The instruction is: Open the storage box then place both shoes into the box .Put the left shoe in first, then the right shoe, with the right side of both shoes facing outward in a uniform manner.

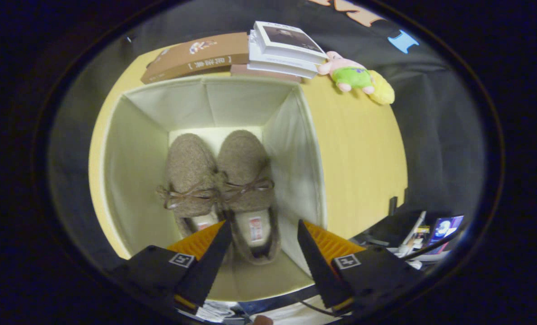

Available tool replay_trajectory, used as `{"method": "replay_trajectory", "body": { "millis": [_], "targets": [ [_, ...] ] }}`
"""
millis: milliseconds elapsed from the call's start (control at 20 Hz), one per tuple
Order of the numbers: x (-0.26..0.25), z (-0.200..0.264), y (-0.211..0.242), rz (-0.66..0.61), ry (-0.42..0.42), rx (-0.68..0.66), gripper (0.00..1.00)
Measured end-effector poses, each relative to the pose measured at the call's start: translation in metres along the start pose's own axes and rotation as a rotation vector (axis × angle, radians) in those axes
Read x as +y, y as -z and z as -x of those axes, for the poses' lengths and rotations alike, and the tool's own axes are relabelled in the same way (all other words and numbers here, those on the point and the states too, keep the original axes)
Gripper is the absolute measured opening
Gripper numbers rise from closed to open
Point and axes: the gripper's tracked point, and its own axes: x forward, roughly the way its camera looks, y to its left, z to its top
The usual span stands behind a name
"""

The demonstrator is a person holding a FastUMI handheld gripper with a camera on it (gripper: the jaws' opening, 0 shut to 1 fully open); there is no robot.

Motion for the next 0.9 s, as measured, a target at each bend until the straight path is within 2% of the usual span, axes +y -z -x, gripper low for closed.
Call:
{"method": "replay_trajectory", "body": {
  "millis": [50,150,400,700,900],
  "targets": [
    [-0.001,0.008,0.001,0.001,-0.029,-0.012,0.98],
    [-0.005,0.024,0.004,-0.001,-0.075,-0.038,1.0],
    [-0.038,0.062,0.0,-0.106,-0.197,-0.157,1.0],
    [-0.128,0.103,-0.025,-0.256,-0.228,-0.358,0.99],
    [-0.184,0.105,-0.053,-0.426,-0.325,-0.508,1.0]
  ]
}}
